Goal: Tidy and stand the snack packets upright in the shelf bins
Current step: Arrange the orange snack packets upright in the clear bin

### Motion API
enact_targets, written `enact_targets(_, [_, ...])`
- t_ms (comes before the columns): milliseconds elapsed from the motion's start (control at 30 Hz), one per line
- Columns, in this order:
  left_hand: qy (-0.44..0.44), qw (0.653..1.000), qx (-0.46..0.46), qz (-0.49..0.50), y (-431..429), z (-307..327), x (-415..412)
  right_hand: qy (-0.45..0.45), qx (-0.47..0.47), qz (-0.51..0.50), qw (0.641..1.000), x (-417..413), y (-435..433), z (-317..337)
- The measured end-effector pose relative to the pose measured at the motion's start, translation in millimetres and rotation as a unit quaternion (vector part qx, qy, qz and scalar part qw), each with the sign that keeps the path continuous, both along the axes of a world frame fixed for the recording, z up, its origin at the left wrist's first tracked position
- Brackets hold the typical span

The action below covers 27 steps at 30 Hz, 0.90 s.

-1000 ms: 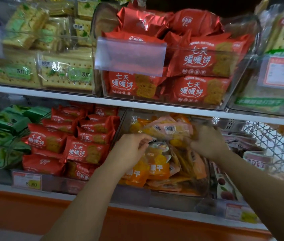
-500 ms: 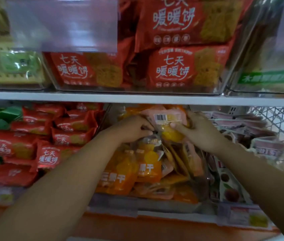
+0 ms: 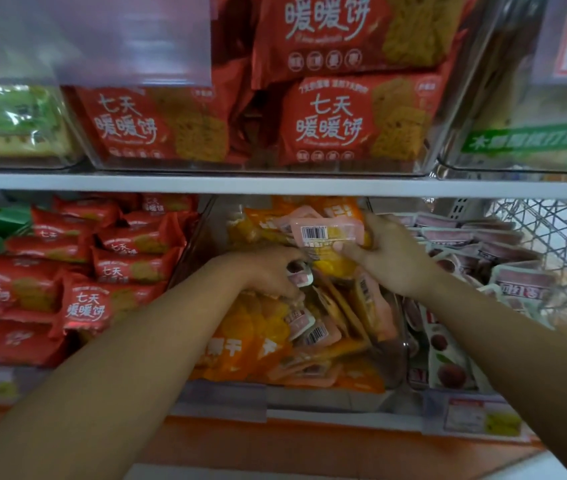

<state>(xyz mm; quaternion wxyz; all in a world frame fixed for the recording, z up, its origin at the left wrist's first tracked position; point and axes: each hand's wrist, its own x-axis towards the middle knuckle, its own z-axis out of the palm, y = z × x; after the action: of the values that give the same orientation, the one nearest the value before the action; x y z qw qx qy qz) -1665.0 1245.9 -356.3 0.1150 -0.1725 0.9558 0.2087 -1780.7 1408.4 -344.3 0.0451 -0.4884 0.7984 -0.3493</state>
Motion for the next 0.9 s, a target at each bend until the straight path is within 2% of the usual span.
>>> enact_targets(100, [0.053, 0.997, -0.050, -0.019, 2, -3, 4, -0.004, -0.001, 0.006, 1.000, -1, 1, 0])
enact_targets(200, [0.062, 0.994, -0.085, -0.023, 1, -2, 7, -0.002, -0.002, 0.009, 1.000, -2, 1, -1])
enact_targets(400, [0.164, 0.979, -0.111, 0.054, -10, -4, 20, -0.002, 0.008, -0.002, 1.000, -5, 1, -4])
enact_targets(533, [0.139, 0.973, -0.145, 0.115, -26, -8, 23, -0.006, 0.005, 0.006, 1.000, -3, 1, -2])
enact_targets(900, [0.156, 0.963, -0.180, 0.123, -22, -13, 16, -0.008, 0.008, -0.013, 1.000, -2, 0, -2])
